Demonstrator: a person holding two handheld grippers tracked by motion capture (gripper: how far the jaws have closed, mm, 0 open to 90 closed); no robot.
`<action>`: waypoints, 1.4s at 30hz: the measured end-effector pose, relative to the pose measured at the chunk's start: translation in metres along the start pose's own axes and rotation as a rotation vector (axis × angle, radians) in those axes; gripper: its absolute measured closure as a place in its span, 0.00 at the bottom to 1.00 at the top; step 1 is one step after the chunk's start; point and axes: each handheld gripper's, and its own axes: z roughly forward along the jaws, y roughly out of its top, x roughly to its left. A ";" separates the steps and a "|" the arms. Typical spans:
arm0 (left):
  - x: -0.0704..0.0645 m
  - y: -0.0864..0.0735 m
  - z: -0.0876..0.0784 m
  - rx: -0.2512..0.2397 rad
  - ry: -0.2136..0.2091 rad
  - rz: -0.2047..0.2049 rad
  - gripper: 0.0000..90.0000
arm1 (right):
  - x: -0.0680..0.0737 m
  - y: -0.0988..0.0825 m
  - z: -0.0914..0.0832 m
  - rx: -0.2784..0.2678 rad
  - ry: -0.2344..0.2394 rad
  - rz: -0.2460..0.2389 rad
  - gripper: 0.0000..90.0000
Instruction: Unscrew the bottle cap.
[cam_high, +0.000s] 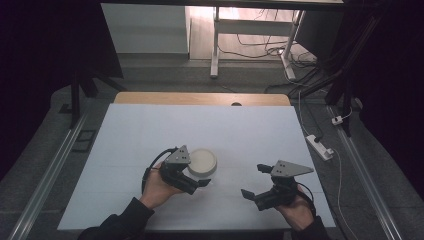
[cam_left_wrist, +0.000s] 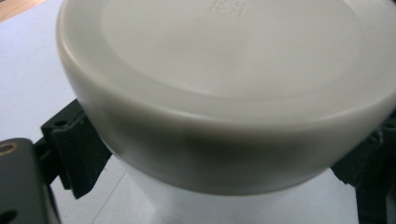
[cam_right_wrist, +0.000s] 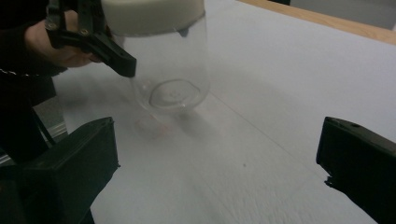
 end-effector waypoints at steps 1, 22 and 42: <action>0.000 0.000 0.000 0.001 0.000 0.001 0.08 | 0.001 0.002 0.002 -0.003 0.005 -0.006 0.00; -0.002 0.001 0.003 0.012 -0.004 0.019 0.08 | 0.014 0.034 0.039 0.015 0.045 -0.032 0.00; -0.007 0.003 0.005 0.020 -0.007 0.040 0.08 | 0.032 0.065 0.079 0.033 0.087 -0.055 0.00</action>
